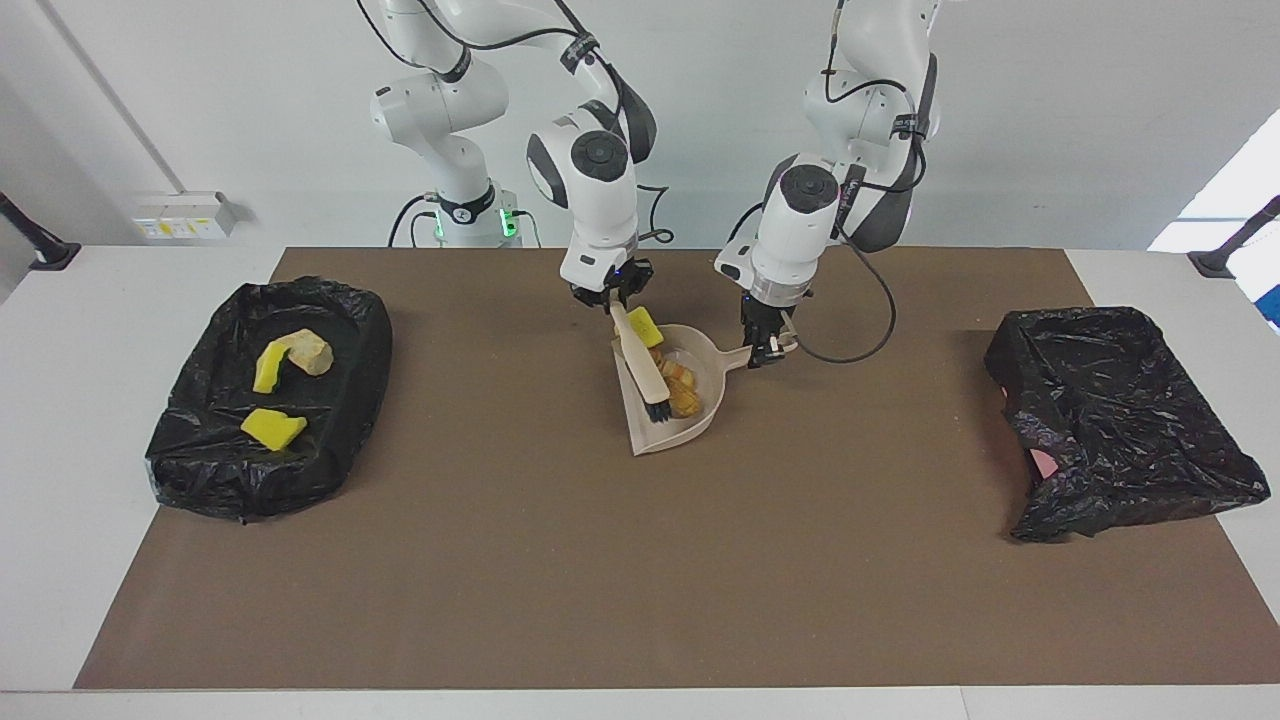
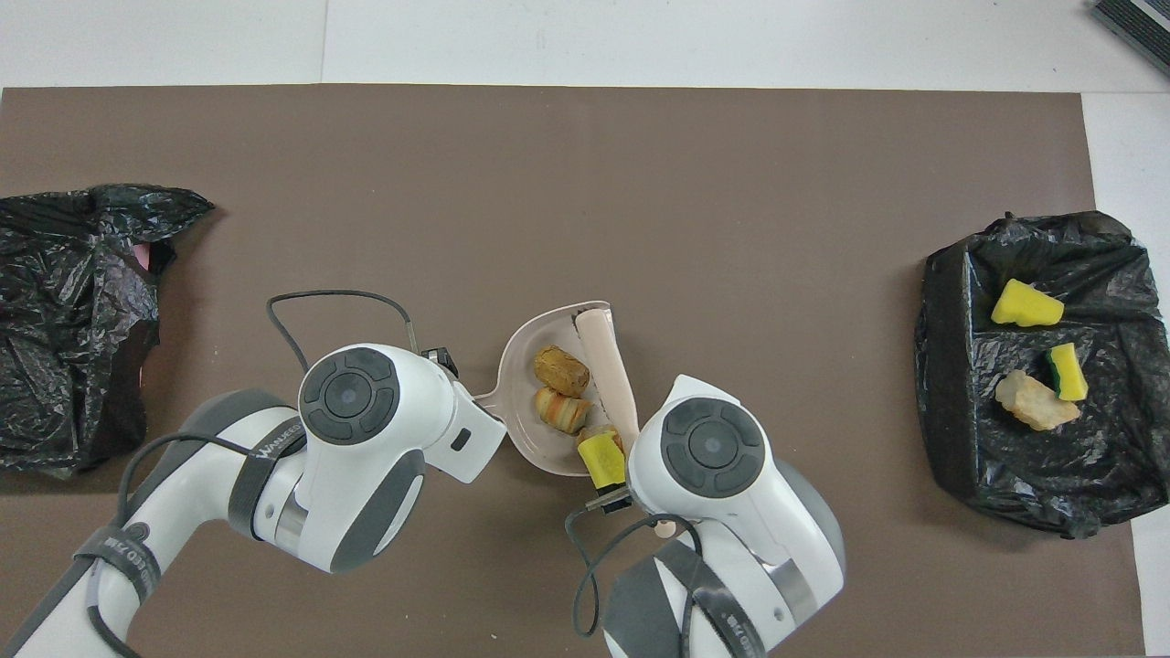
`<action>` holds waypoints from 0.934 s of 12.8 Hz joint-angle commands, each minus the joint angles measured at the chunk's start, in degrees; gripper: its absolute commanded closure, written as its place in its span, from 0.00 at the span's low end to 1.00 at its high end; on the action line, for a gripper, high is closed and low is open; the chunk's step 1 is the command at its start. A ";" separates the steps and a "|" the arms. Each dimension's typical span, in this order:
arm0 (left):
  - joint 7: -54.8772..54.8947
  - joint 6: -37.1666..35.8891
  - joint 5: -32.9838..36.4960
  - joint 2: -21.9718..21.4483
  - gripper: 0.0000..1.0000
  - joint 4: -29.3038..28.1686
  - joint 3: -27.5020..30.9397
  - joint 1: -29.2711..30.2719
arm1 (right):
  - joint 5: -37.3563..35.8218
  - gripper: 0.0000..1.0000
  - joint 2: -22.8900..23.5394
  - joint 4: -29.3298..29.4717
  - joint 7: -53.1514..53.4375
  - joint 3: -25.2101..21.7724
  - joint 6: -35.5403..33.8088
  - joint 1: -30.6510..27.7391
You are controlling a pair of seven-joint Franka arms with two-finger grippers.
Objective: Sweep and dump trash in bin
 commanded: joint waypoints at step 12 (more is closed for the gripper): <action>2.16 0.97 -0.30 -0.33 1.00 -1.32 0.73 -0.18 | 9.61 1.00 0.07 -3.73 7.55 0.62 2.92 -2.04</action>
